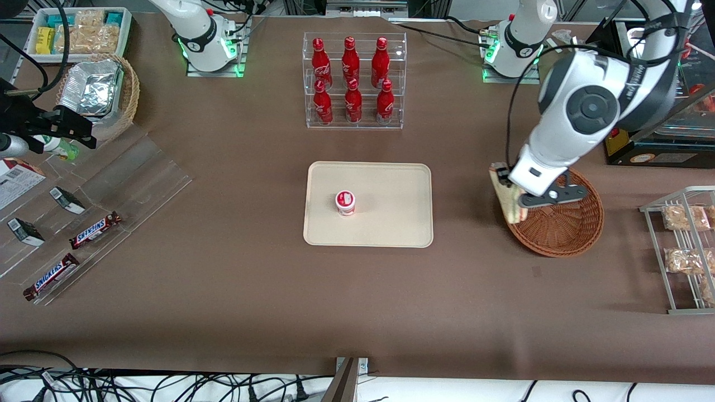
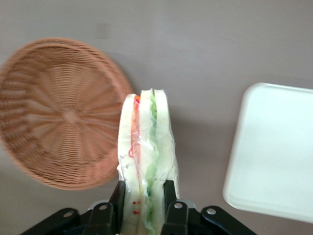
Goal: Place sandwich from basket to tray
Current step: 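Lift the sandwich out of the basket with the left gripper, then carry the sandwich over the cream tray beside the red cup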
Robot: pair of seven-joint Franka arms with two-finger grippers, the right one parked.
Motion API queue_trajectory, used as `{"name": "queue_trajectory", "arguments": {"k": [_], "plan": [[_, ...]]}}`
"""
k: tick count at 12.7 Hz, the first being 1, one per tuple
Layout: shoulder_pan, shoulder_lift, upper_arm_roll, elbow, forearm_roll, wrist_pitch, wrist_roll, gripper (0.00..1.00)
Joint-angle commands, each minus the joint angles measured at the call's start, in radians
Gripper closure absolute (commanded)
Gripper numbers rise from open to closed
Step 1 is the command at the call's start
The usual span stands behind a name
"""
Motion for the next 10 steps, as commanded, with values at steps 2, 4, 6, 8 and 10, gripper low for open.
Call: {"name": "queue_trajectory", "arguments": {"k": [2, 4, 6, 8, 10], "plan": [[-0.014, 0.033, -0.121, 0.064, -0.043, -0.015, -0.035, 0.64], [-0.069, 0.078, -0.152, 0.067, -0.040, 0.050, -0.061, 0.64], [-0.126, 0.123, -0.152, 0.060, -0.006, 0.106, -0.123, 0.64], [-0.168, 0.176, -0.152, 0.055, 0.048, 0.173, -0.192, 0.64], [-0.205, 0.234, -0.152, 0.047, 0.152, 0.232, -0.302, 0.64]]}}
